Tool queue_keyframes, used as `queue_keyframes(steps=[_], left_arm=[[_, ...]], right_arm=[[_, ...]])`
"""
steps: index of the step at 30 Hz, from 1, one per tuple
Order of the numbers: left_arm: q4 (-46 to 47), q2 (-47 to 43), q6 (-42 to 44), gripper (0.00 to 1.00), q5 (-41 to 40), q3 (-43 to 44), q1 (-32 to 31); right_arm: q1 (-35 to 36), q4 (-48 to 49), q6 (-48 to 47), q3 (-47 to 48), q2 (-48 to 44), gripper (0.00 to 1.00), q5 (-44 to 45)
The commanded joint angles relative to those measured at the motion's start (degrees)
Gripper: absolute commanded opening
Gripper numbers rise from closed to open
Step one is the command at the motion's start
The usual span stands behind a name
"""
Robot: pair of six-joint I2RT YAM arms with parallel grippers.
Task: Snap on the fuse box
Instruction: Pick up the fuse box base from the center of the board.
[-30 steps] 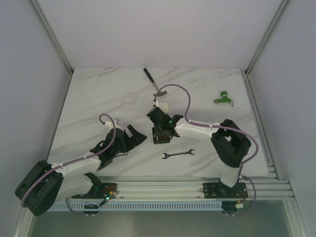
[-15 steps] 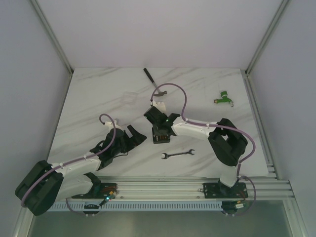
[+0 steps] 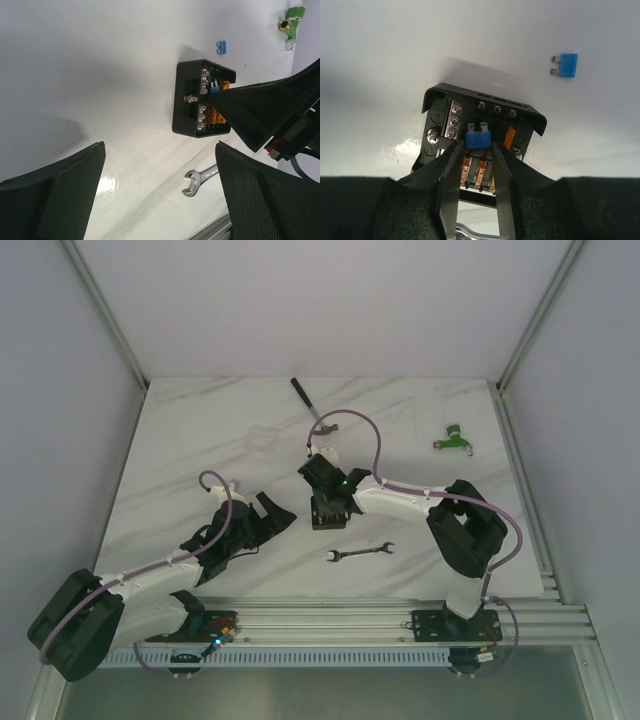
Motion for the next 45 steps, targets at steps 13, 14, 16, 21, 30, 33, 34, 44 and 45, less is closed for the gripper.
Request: queue_keyframes(steps=[13, 14, 16, 21, 30, 33, 34, 44, 45], left_arm=[[-1.77, -1.55, -0.16, 1.0, -1.44, -0.53, 0.27], [-1.74, -1.51, -0.15, 1.0, -1.5, -0.6, 0.32], [-1.73, -1.43, -0.2, 1.0, -1.44, -0.5, 0.28], [-1.76, -1.35, 0.06, 1.0, -1.16, -0.22, 0.32], [-1.73, -1.38, 2.3, 0.98, -1.16, 2.03, 0.41], [-1.75, -0.75, 3.48, 0.98, -0.67, 3.6, 0.74], [-1.73, -0.6, 3.62, 0.97, -0.56, 4.01, 0.86], [-1.99, -0.28, 4.0, 0.98, -0.13, 4.45, 1.42], [-2.02, -0.24, 4.15, 0.98, -0.1, 4.48, 1.39]], right_arm=[[-0.62, -0.55, -1.33, -0.38, 1.36, 0.4, 0.84], [-0.63, -0.64, -1.3, -0.48, 1.55, 0.4, 0.9], [-0.69, -0.71, -1.36, -0.77, 1.87, 0.38, 0.98], [-0.77, -0.52, -2.42, -0.92, 2.94, 0.31, 1.06], [-1.14, 2.72, -8.04, -2.16, -0.32, 0.21, -1.21], [-1.52, 3.18, -8.94, -2.41, -2.38, 0.21, -1.79], [-1.59, 3.16, -8.65, -2.34, -2.94, 0.21, -1.63], [-1.93, 3.98, -6.83, -2.81, -5.02, 0.37, -0.22], [-2.34, 3.93, -7.01, -3.68, -5.79, 0.37, 0.02]])
